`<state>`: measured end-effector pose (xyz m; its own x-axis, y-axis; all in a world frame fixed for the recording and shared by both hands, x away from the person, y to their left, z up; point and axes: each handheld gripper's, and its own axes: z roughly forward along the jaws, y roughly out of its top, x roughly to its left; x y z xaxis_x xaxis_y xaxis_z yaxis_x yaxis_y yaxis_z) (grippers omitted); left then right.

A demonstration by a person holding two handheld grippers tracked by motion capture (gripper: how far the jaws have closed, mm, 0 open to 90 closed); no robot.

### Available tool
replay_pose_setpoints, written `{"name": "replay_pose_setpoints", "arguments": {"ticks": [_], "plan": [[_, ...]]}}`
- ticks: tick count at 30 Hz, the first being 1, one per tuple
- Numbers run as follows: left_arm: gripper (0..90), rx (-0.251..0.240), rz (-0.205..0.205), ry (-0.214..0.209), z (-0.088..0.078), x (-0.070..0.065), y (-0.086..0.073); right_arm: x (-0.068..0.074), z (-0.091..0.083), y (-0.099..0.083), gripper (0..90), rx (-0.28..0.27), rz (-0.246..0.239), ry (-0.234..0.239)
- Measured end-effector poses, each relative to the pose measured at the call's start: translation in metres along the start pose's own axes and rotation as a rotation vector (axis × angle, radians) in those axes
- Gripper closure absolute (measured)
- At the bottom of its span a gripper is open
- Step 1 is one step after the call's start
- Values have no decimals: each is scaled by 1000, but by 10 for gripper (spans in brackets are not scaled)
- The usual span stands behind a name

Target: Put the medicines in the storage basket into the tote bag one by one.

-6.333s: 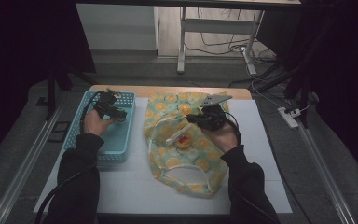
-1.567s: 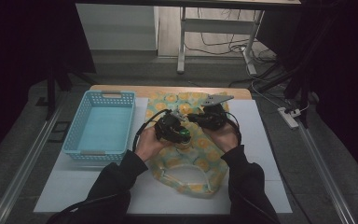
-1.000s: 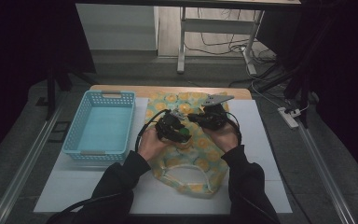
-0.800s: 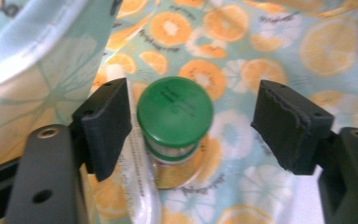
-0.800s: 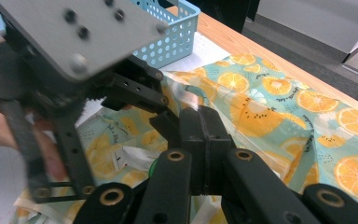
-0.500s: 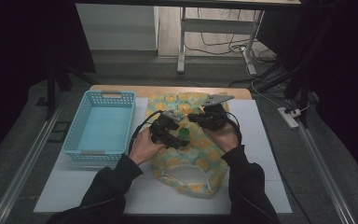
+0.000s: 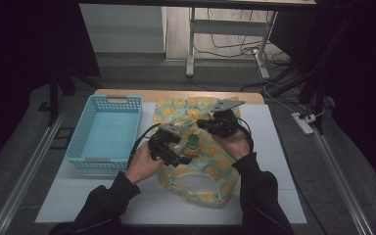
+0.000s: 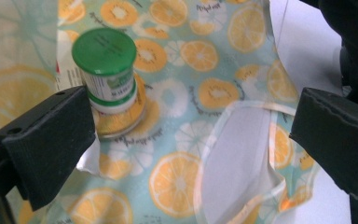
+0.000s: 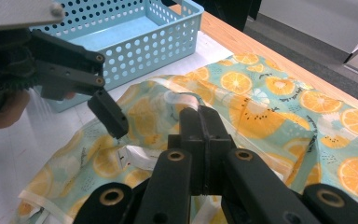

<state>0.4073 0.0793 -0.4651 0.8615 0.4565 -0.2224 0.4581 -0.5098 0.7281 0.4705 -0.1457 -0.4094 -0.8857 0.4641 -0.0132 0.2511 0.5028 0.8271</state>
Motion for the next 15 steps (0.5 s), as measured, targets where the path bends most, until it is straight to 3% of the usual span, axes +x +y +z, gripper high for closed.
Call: {"name": "replay_pose_setpoints", "arguments": {"ticks": [8,15], "plan": [[0,33,14,0,0,-10,-14,0,0,-1,900,1,0,0],[9,27,17,22,0,-17,-24,1,1,-1,900,4,-1,0]]}}
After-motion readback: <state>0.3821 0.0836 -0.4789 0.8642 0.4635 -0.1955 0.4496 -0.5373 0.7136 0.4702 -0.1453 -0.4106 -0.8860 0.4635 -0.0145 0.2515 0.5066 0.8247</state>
